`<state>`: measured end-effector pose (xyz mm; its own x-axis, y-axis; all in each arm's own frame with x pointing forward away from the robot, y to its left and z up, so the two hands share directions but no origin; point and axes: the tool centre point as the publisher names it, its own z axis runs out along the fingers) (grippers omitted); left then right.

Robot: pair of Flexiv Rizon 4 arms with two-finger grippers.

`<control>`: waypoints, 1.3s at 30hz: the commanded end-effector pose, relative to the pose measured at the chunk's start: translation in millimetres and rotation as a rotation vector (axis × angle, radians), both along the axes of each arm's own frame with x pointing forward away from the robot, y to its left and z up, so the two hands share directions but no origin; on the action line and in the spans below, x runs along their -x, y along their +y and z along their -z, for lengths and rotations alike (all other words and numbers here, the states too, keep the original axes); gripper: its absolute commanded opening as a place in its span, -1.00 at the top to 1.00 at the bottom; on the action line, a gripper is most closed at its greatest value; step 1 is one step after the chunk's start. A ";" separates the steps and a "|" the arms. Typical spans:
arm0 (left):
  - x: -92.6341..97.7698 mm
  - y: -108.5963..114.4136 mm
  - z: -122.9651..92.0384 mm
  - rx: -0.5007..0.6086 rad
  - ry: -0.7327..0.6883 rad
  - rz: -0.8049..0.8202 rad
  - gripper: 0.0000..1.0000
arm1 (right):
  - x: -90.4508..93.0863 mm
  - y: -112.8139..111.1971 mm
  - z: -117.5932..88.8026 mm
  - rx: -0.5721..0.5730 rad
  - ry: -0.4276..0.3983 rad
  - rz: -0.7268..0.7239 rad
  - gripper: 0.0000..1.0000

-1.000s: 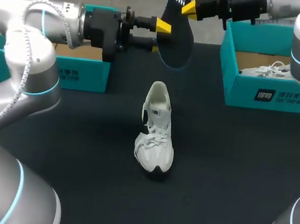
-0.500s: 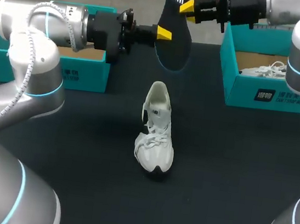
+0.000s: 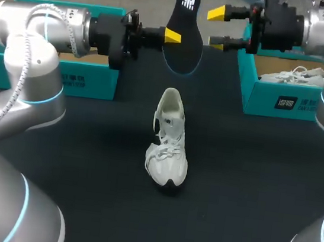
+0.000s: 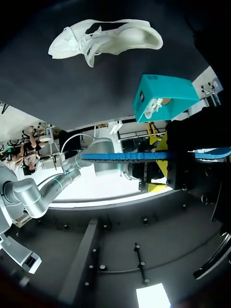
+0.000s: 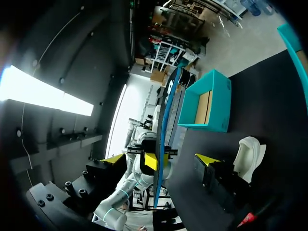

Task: Take the shoe out of the shoebox, open the shoe tongue, remove and reinsert the insole, then place the shoe into the shoebox

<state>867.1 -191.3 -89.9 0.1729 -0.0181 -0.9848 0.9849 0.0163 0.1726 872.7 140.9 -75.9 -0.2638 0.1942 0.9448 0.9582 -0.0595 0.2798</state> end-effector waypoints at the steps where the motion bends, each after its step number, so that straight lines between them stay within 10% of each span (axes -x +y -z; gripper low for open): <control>1: 0.4 4.9 2.2 0.005 0.001 0.007 1.00 | 21.8 -23.5 6.9 0.000 0.002 0.014 -1.00; 39: 7.7 10.5 -8.0 0.026 0.014 0.038 1.00 | 35.7 -61.9 22.3 -0.033 0.120 0.091 -1.00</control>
<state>858.9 -180.6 -81.5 0.1560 -0.0492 -0.9865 0.9875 -0.0151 0.1569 837.2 78.6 -97.9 -0.1323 0.1785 0.9750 0.9751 -0.1535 0.1604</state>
